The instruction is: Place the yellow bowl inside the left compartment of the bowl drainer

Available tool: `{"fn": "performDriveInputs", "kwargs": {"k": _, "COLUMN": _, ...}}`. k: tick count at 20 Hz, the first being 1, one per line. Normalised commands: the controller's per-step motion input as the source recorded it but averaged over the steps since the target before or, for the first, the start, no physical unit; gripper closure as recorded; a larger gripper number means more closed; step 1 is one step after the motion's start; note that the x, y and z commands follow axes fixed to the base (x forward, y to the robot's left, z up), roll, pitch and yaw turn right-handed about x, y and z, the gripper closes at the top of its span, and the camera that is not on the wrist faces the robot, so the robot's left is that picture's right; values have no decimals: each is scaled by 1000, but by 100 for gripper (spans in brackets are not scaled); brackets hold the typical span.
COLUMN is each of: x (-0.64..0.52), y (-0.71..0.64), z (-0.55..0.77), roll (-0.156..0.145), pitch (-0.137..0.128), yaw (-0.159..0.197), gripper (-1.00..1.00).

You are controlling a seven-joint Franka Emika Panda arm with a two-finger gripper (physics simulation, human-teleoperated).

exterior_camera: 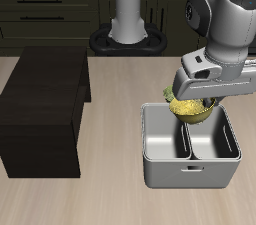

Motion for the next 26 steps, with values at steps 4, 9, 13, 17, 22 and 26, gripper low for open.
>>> {"fn": "performDriveInputs", "kwargs": {"k": 4, "x": -111, "y": 167, "z": -111, "roll": 39, "pitch": 15, "yaw": 7, "gripper": 100}}
{"fn": "performDriveInputs", "kwargs": {"k": 9, "x": -54, "y": 170, "z": -41, "roll": 21, "pitch": 3, "yaw": 4, "gripper": 100}}
{"fn": "performDriveInputs", "kwargs": {"k": 13, "x": -42, "y": 128, "z": -41, "roll": 16, "pitch": 13, "yaw": -4, "gripper": 100}}
{"fn": "performDriveInputs", "kwargs": {"k": 17, "x": -92, "y": 128, "z": -27, "roll": 13, "pitch": -8, "yaw": -4, "gripper": -100}}
{"fn": "performDriveInputs", "kwargs": {"k": 22, "x": 56, "y": -60, "z": -22, "roll": -8, "pitch": 9, "yaw": 8, "gripper": -100}}
{"fn": "performDriveInputs", "kwargs": {"k": 26, "x": -67, "y": 42, "z": -35, "roll": 32, "pitch": 0, "yaw": 17, "gripper": -100}}
